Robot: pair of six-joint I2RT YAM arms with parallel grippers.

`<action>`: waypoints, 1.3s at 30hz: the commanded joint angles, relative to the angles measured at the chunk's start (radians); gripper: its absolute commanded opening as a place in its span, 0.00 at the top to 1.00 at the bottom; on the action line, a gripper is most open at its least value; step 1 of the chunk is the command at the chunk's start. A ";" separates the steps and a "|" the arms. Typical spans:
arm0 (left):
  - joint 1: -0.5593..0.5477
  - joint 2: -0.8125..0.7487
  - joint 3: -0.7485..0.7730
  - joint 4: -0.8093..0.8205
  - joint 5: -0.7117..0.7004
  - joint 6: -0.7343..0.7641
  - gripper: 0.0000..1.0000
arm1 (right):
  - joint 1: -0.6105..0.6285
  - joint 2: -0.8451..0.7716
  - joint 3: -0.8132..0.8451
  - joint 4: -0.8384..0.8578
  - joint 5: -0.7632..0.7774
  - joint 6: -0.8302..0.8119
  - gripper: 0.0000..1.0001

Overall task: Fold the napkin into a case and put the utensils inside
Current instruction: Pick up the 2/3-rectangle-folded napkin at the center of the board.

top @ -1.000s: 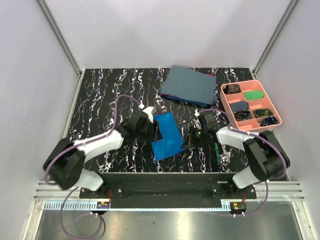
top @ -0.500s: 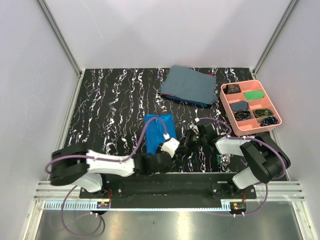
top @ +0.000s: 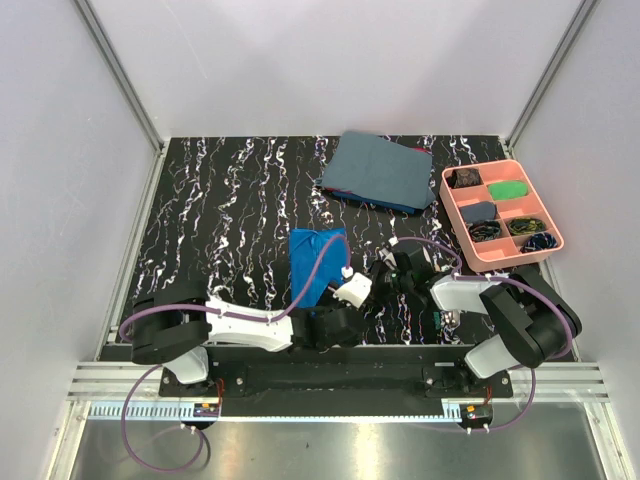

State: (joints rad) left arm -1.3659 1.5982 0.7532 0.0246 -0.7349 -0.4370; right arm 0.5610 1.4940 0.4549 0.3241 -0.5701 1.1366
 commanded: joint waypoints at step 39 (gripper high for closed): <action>0.060 -0.245 -0.209 0.158 -0.009 -0.109 1.00 | -0.127 0.348 0.374 -0.133 -0.198 -0.335 0.27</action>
State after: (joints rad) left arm -1.3060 1.3941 0.5537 0.1436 -0.7300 -0.5320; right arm 0.4347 1.8198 0.8684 0.0444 -0.7074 0.7353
